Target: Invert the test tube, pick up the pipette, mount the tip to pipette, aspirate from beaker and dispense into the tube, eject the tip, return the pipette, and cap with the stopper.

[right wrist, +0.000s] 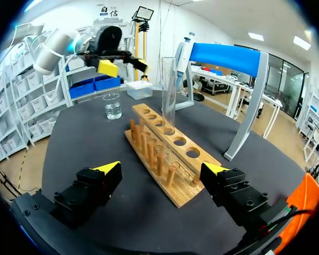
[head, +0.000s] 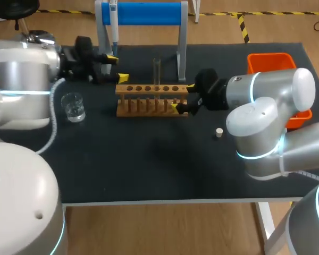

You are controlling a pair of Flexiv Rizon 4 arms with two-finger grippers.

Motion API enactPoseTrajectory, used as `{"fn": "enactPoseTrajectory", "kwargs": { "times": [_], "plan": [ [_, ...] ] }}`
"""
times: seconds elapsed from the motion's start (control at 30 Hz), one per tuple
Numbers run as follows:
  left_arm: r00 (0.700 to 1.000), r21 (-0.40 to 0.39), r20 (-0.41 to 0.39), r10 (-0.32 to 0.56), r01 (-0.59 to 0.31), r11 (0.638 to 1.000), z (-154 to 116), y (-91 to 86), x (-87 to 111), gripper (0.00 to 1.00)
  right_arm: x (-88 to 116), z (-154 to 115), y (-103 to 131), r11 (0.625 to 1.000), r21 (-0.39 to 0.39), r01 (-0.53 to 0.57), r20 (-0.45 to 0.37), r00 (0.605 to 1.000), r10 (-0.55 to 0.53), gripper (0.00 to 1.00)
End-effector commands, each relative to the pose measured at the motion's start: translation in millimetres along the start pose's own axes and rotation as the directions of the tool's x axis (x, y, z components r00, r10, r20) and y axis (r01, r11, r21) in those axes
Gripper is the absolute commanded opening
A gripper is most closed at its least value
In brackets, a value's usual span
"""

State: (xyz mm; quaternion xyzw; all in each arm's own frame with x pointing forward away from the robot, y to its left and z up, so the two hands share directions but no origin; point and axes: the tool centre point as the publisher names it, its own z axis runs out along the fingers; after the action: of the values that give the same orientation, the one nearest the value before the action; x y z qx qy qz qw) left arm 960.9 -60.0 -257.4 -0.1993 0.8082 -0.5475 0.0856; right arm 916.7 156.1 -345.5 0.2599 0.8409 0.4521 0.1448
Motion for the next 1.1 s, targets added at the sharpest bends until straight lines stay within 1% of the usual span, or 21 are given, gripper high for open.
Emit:
{"fn": "enactPoseTrajectory", "kwargs": {
  "times": [0.03,0.4,0.43,0.47,0.5,0.53,0.57,0.6,0.67,0.77,0.83,0.87,0.93,1.03,1.1],
  "plan": [
    [1.0,-0.008,0.001,-0.002,0.002,1.0,-32,-2.7,4.7,1.0,0,-1,0,1.0,0.002,0.0,-0.002,1.0,0.0,1.0],
    [1.0,-0.008,0.001,-0.002,0.002,1.0,-32,-2.7,4.7,1.0,0,-1,0,1.0,0.002,0.0,-0.002,1.0,0.0,1.0],
    [0.999,-0.026,0.04,-0.026,0.027,0.999,-34,2.7,-1.6,1.0,0,-1,0,1.0,0.002,0.0,-0.002,1.0,0.0,1.0],
    [0.998,-0.027,0.059,-0.036,0.038,0.999,-42,8.3,-7.5,1.0,0,-1,0,1.0,0.002,0.0,-0.002,1.0,0.0,1.0],
    [0.993,-0.04,0.109,-0.033,0.038,0.998,-51,14.4,-14.7,1.0,0,-1,0,1.0,0.002,0.0,-0.002,1.0,0.0,1.0],
    [0.983,-0.05,0.179,-0.051,0.061,0.997,-64,22.1,-24.0,1.0,0,-1,0,1.0,0.002,0.0,-0.002,1.0,0.0,1.0],
    [0.972,-0.035,0.222,-0.082,0.091,0.995,-81,29.5,-33.5,1.0,0,-1,0,1.0,0.002,0.0,-0.002,1.0,0.0,1.0],
    [0.957,-0.046,0.278,-0.082,0.099,0.994,-97,36.7,-40.5,1.0,0,-1,0,1.0,0.002,0.0,-0.002,1.0,0.0,1.0],
    [0.914,-0.047,0.388,-0.118,0.147,0.988,-131,53.2,-55.6,1.0,0,-1,0,1.0,0.002,0.0,-0.002,1.0,0.0,1.0],
    [0.839,-0.044,0.523,-0.15,0.202,0.978,-178,74.8,-70.0,1.0,0,-1,0,1.0,0.002,0.0,-0.002,1.0,0.0,1.0],
    [0.8,-0.032,0.576,-0.167,0.227,0.973,-202,85.8,-71.4,1.0,0,-1,0,1.0,0.002,0.0,-0.002,1.0,0.0,1.0],
    [0.779,-0.039,0.604,-0.169,0.24,0.97,-212,91.4,-74.3,1.0,0,-1,0,1.0,0.002,0.0,-0.002,1.0,0.0,1.0],
    [0.746,-0.027,0.64,-0.184,0.261,0.965,-229,100.2,-75.3,1.0,0,-1,0,1.0,0.002,0.0,-0.002,1.0,0.0,1.0],
    [0.707,-0.012,0.678,-0.201,0.284,0.959,-245,109.8,-74.1,1.0,0,-1,0,1.0,0.002,0.0,-0.002,1.0,0.0,1.0],
    [0.682,-0.002,0.7,-0.211,0.298,0.955,-250,113.9,-72.7,1.0,0,-1,0,1.0,0.002,0.0,-0.002,1.0,0.0,1.0]
  ]
}}
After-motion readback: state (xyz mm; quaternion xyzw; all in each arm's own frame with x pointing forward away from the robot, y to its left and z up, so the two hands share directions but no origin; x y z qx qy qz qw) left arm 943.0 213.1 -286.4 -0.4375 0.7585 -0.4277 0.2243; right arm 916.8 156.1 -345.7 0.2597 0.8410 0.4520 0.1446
